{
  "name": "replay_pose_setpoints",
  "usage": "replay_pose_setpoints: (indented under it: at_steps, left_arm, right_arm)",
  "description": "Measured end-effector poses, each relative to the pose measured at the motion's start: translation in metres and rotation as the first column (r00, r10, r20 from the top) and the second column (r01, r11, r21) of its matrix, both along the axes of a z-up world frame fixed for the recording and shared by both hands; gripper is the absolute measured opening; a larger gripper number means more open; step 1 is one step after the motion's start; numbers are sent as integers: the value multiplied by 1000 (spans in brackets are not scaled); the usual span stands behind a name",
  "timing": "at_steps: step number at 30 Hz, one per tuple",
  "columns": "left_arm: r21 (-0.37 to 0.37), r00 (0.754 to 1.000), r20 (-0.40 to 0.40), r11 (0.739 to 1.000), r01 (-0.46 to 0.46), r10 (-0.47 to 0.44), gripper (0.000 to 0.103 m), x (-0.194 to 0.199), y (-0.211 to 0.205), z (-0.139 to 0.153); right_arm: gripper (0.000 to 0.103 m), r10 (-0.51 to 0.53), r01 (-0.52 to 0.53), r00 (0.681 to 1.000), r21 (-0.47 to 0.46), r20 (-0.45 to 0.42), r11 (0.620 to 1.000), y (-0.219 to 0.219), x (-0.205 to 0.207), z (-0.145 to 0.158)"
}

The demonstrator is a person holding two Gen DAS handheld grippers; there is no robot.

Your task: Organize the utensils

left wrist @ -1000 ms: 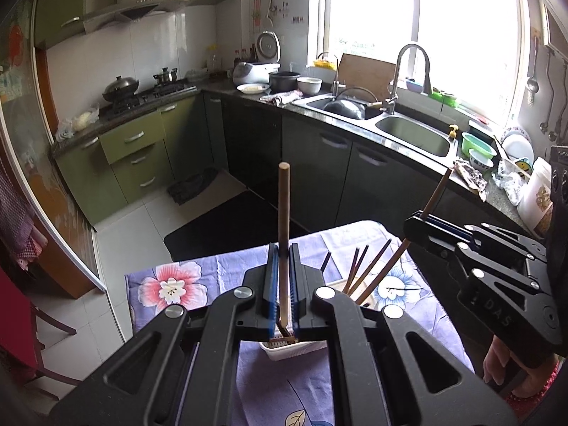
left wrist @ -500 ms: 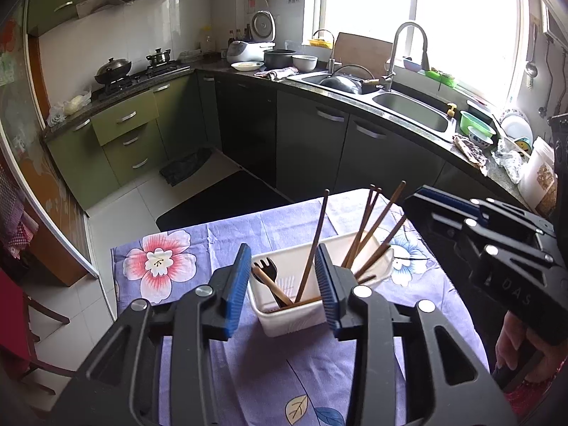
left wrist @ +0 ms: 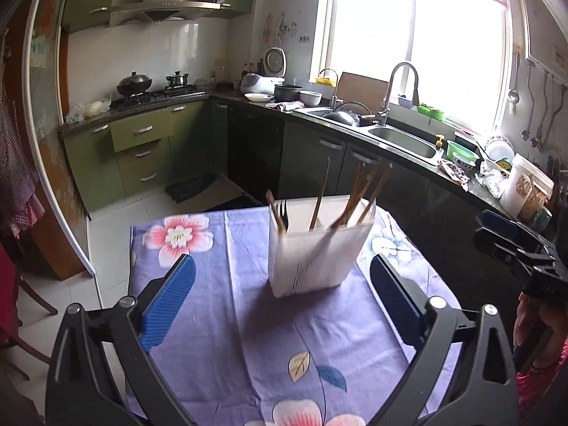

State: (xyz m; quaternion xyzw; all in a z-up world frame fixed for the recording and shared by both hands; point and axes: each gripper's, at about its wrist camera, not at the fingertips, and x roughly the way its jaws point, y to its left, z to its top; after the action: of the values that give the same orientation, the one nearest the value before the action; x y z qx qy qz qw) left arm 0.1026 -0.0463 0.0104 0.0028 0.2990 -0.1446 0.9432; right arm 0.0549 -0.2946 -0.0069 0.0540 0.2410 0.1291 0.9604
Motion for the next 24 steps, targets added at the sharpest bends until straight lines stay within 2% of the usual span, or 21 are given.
replay_pose_setpoints:
  at_steps: [2, 6, 9, 11, 17, 24]
  left_arm:
    - [9, 1000, 1, 1000, -8, 8, 96, -11, 3, -9]
    - [46, 998, 48, 998, -40, 38, 96, -42, 6, -23]
    - [61, 997, 62, 997, -56, 53, 96, -62, 7, -31]
    - [46, 995, 66, 996, -74, 71, 96, -76, 14, -35]
    - [-20, 992, 58, 993, -114, 115, 96, -106, 29, -36]
    - [2, 988, 91, 993, -121, 121, 96, -133, 33, -26]
  right_arm:
    - [98, -23, 24, 1000, -12, 10, 1000, -2, -20, -15]
    - [98, -38, 39, 999, -35, 36, 999, 1, -56, -36]
    - [98, -35, 38, 998, -53, 56, 998, 7, -78, -42]
    - [98, -36, 41, 997, -64, 71, 997, 13, -94, -45]
    - [98, -15, 18, 997, -39, 79, 999, 17, -122, -44]
    - [98, -39, 45, 990, -43, 137, 998, 17, -155, -20]
